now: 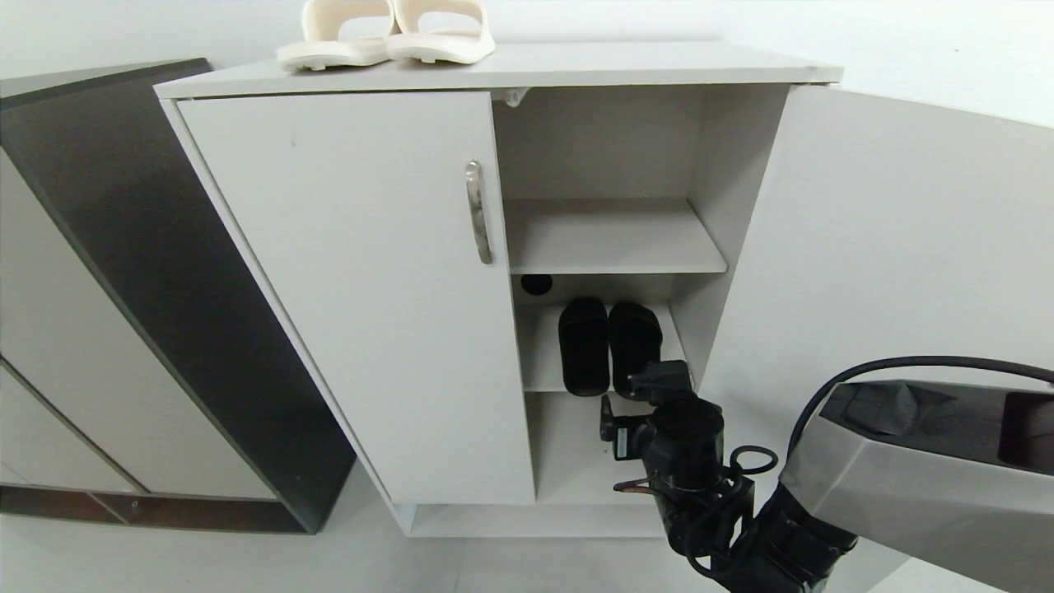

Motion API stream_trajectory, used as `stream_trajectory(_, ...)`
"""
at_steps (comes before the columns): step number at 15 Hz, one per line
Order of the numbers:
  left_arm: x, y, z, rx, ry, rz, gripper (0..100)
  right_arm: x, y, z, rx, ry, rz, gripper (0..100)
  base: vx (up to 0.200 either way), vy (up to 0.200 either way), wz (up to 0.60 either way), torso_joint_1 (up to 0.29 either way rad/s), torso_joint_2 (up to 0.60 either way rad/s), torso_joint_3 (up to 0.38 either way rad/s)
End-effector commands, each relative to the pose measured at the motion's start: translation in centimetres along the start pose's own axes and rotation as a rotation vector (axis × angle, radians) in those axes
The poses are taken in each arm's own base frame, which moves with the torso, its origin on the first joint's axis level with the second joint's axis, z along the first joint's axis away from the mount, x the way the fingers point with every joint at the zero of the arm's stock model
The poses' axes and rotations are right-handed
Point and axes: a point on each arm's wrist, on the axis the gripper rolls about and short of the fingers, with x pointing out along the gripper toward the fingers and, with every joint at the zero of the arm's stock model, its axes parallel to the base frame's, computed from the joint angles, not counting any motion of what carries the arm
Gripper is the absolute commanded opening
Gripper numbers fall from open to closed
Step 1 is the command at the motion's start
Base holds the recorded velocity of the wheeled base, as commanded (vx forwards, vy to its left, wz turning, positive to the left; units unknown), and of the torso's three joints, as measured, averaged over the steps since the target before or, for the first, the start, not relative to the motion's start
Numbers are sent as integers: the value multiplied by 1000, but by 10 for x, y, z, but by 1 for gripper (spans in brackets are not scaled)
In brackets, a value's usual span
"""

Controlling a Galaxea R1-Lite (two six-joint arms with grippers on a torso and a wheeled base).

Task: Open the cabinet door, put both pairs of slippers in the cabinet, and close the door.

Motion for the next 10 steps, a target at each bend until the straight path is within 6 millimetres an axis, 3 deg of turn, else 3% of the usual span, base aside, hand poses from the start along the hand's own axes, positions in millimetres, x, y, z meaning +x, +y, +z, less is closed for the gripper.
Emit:
stream_trajectory(1, 0, 0, 0, 0, 1, 0, 0, 0, 0, -1, -1, 1, 1, 100, 0, 0, 0, 2, -2, 203)
stream_trajectory(5, 0, 0, 0, 2, 1, 0, 0, -1, 0, -1, -2, 2, 2, 100, 0, 0, 0, 1, 1, 200)
stream_trajectory(7, 0, 0, 0, 3, 1, 0, 0, -30, -9, 15, 1, 8, 160, 100, 0, 0, 0, 5, 2, 134)
stream_trajectory(10, 0, 0, 0, 0, 1, 2, 0, -46, -14, 26, -17, 33, 214, 100, 0, 0, 0, 0, 0, 0)
